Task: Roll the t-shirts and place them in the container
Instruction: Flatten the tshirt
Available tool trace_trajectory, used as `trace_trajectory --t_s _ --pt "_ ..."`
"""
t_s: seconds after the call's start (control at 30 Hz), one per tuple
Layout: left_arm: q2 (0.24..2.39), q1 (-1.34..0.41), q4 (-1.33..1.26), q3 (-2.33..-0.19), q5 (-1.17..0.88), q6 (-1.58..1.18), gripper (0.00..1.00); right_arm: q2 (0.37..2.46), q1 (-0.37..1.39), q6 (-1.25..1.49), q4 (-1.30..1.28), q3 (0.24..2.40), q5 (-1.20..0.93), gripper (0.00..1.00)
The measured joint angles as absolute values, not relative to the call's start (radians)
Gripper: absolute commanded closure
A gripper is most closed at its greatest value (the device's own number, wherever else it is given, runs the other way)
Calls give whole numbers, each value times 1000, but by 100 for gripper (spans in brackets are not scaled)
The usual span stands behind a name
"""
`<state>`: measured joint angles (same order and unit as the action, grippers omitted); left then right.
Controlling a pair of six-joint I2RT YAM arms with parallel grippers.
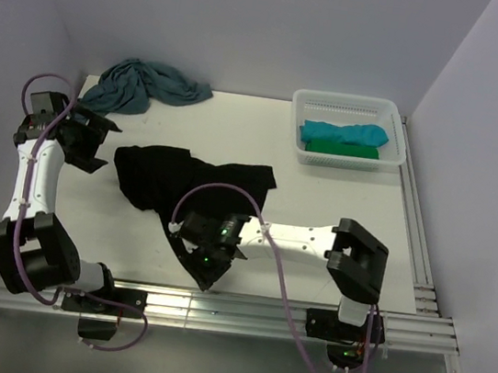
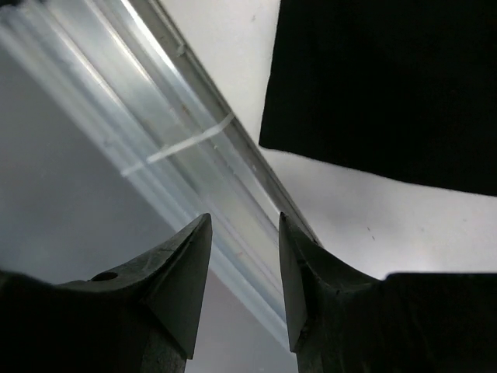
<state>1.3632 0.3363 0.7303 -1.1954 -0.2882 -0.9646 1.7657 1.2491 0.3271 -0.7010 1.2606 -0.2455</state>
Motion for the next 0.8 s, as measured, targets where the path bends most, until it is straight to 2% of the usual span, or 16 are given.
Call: trace_trajectory --t_s 0.5,0.57,0.6,0.63,0.67,0.7,0.73,0.8 --pt "1328 349 779 -1167 -264 -991 1 1945 1316 461 -653 1340 -9 52" --pt "1325 349 785 -1167 -263 -990 1 1964 1316 467 -648 1355 -2 54" --pt "1324 349 788 -1167 -262 -990 1 1970 1316 469 -647 1362 1 57" --pt "1322 349 789 -1167 -262 -990 1 1975 1317 471 -652 1369 3 72" --pt "1321 349 790 -1167 -262 -990 1 1977 1317 467 -655 1371 9 80" --pt "1320 349 790 -1167 -262 -990 0 1980 1317 468 -658 1374 18 93" --pt "1319 349 791 -1167 -262 -990 1 1981 1316 467 -657 1374 20 100" --pt "1319 349 790 -1167 -265 -989 1 1969 1316 471 -649 1359 30 100"
